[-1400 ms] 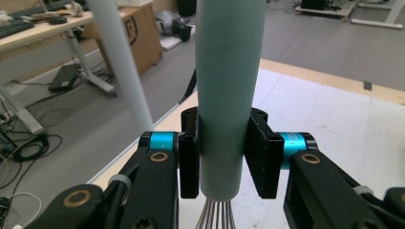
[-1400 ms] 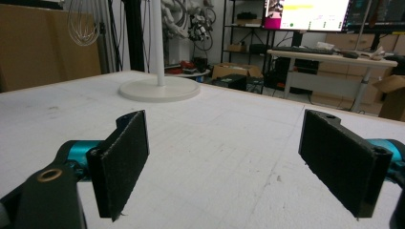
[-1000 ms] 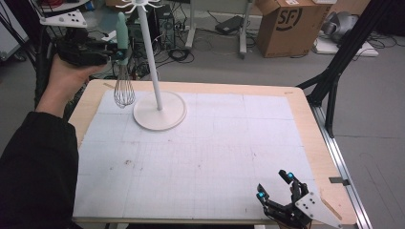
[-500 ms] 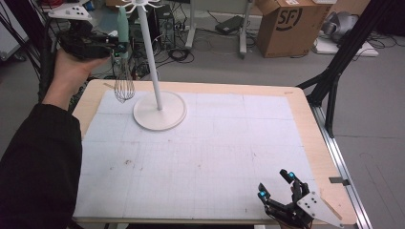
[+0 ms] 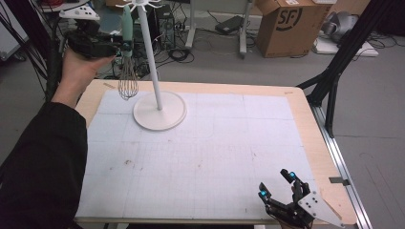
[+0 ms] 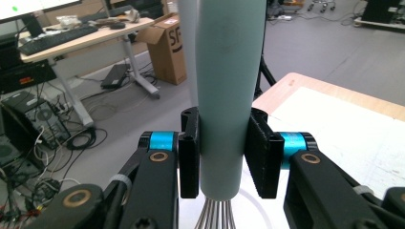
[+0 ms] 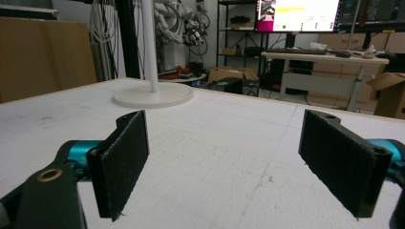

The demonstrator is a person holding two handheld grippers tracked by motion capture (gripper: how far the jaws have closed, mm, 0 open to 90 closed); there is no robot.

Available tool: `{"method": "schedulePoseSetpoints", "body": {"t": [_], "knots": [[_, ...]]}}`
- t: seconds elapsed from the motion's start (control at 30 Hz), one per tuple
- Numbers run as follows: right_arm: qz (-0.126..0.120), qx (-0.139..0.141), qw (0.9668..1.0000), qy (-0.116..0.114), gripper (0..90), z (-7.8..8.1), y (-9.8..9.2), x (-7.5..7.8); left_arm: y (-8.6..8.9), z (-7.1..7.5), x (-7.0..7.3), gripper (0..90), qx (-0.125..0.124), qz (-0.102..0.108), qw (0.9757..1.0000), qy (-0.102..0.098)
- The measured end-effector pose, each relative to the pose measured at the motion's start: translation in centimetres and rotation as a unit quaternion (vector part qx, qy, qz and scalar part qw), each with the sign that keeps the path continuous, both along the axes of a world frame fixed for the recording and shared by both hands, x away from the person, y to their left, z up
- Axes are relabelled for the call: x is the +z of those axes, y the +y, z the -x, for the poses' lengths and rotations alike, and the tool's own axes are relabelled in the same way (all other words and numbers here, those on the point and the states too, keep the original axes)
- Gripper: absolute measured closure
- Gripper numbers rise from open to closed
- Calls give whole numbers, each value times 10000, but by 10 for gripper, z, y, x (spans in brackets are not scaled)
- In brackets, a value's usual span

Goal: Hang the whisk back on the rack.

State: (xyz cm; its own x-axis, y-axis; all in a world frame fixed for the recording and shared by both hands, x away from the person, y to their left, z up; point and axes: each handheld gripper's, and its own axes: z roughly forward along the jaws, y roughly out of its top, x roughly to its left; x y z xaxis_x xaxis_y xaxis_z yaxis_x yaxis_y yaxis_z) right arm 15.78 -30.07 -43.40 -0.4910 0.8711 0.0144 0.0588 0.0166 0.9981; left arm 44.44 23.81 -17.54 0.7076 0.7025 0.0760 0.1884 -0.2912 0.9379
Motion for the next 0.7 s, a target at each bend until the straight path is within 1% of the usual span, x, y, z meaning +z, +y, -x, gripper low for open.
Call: {"method": "schedulePoseSetpoints", "body": {"t": [0.07,0.13,0.2,0.3,0.43,0.6,0.7], "knots": [[-11,4,10000,-11,165,0,0,0,-1,-2,0,690,72,19,10000,14],[-29,-11,10000,-23,165,0,-1,0,-1,-4,0,690,111,-17,9999,4],[-18,-11,10000,-14,165,0,-1,0,-2,-5,-1,690,121,14,9999,9],[-32,-9,10000,-17,165,0,-1,0,-2,-8,-2,690,152,5,9999,23],[-34,-7,10000,-29,165,-1,-2,0,-1,-11,-4,690,153,91,9998,37],[-41,-34,10000,-23,165,-1,-3,0,-2,-12,-7,689,130,152,9998,-24],[-42,-39,10000,-28,165,-1,-3,0,-1,-11,-11,689,160,254,9995,-59]]}}
